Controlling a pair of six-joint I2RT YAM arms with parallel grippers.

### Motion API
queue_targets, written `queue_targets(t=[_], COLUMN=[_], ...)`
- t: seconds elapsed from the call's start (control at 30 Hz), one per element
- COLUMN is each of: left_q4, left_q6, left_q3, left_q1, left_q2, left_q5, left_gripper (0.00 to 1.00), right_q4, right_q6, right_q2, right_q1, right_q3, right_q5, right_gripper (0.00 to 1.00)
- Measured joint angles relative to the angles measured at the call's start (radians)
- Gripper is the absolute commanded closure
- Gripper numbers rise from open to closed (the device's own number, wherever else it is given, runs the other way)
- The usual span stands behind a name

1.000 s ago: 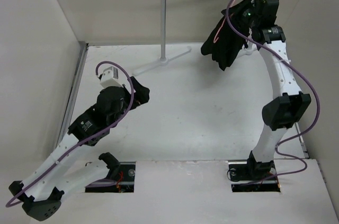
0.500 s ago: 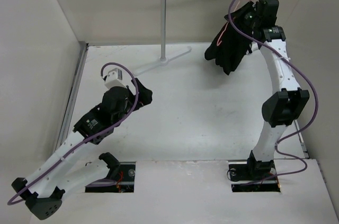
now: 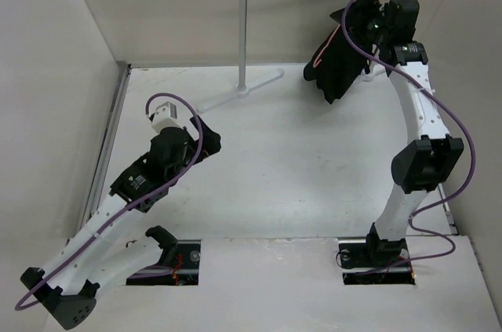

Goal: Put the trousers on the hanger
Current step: Place the hanger at the clothesline, then reset both arms

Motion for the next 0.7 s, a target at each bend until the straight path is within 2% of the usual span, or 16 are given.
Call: queue_targets(t=[0.03,0.2,0.33,0.57,0.7], left_q4=[-0.004,-0.036,-0.074,-0.155,-0.195], left_q6=[0.0,0.003,0.014,0.037,0.042], left_q3=[0.0,0.005,0.016,0.018,-0.003], left_q1=[0.007,0.05,0.092,0.119,0.119], left_q2=[0.0,0.017,0.048,0.11,0.122], left_q5=[0.002,0.01,0.013,0.028,0.036], left_gripper=[0.0,0.0,0.0,0.0,0.0], right_q4=[0.0,0.009,0.029,0.062,0.058], right_q6=[-0.002,-0.017,-0.034,-0.05,-0.05], right_q2=[-0.016,-0.121,-0.249,-0.591,-0.795], right_q1=[-0.002,-0.007,-0.008,0.005,0.075], right_q3=[-0.011,-0.102,-0.244,-0.681,-0.94], right_q5=[0.001,0.015,0.05,0.187,0.292], right_gripper=[0.0,0.0,0.0,0.0,0.0])
